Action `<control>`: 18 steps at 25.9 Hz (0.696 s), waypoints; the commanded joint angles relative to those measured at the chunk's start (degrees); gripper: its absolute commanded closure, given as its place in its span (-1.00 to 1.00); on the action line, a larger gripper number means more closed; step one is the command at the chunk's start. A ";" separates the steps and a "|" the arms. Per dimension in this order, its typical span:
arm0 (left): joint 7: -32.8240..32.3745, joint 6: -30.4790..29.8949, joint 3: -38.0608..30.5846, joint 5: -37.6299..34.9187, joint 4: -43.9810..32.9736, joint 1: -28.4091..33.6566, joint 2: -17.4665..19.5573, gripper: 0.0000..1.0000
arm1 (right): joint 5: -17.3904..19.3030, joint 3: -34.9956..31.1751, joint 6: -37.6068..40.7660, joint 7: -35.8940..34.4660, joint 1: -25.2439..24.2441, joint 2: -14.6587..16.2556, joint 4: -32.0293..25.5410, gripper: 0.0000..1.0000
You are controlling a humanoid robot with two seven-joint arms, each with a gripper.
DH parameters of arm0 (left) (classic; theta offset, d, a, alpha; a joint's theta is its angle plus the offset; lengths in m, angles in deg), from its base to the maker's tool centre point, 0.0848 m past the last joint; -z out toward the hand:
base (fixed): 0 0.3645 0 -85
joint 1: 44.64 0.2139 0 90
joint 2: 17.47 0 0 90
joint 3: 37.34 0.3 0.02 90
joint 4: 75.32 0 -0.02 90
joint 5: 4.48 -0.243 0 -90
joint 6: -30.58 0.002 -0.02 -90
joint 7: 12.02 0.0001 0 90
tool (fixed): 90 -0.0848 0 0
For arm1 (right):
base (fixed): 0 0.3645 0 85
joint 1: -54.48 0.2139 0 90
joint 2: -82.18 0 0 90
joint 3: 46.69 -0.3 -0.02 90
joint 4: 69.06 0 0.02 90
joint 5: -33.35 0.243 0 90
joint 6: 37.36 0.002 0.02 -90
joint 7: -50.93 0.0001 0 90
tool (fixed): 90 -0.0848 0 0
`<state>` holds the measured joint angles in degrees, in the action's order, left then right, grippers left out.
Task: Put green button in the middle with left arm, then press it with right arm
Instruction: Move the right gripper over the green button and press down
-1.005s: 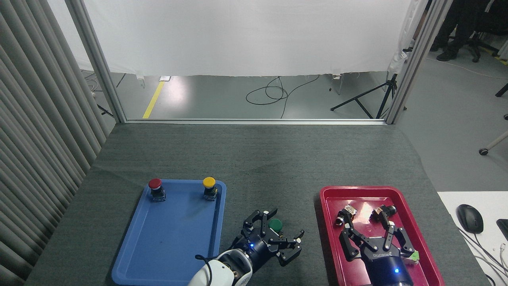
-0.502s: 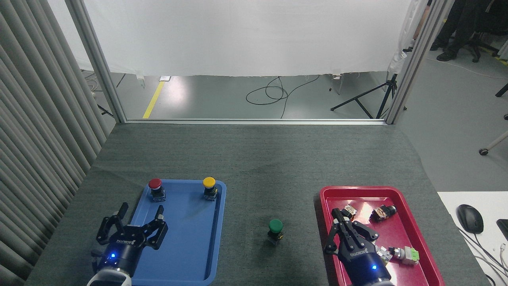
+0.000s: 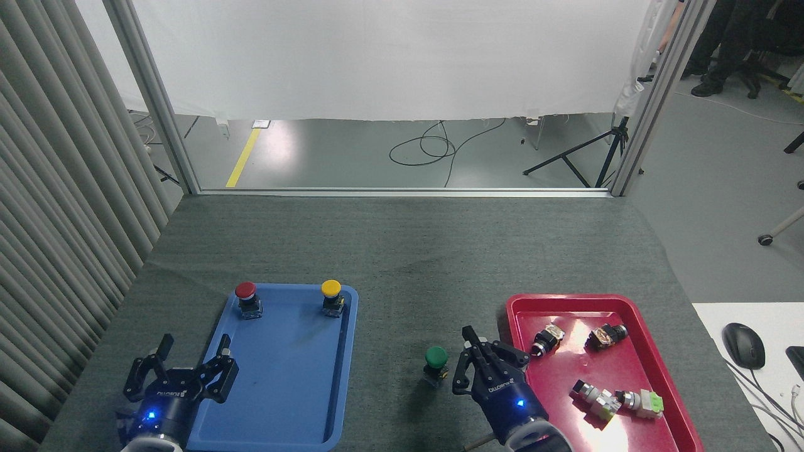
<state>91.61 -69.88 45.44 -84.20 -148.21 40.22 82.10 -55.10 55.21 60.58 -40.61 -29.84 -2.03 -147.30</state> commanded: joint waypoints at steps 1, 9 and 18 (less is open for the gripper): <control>0.08 -0.52 -0.08 0.00 0.03 0.14 0.01 -1.00 | -0.84 1.38 -0.46 -0.22 1.52 -1.04 3.27 1.00; 0.61 -0.52 -0.34 0.09 0.03 0.14 -0.07 -1.00 | -1.98 4.54 -3.19 -0.40 2.75 -2.10 12.59 1.00; 0.26 -0.35 -0.34 0.09 0.12 0.05 -0.25 -1.00 | -1.54 4.54 -3.80 -0.48 2.66 -1.83 6.88 1.00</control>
<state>92.04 -70.26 45.10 -84.11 -148.09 40.35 81.91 -56.87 59.76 57.16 -41.33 -27.17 -4.08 -137.18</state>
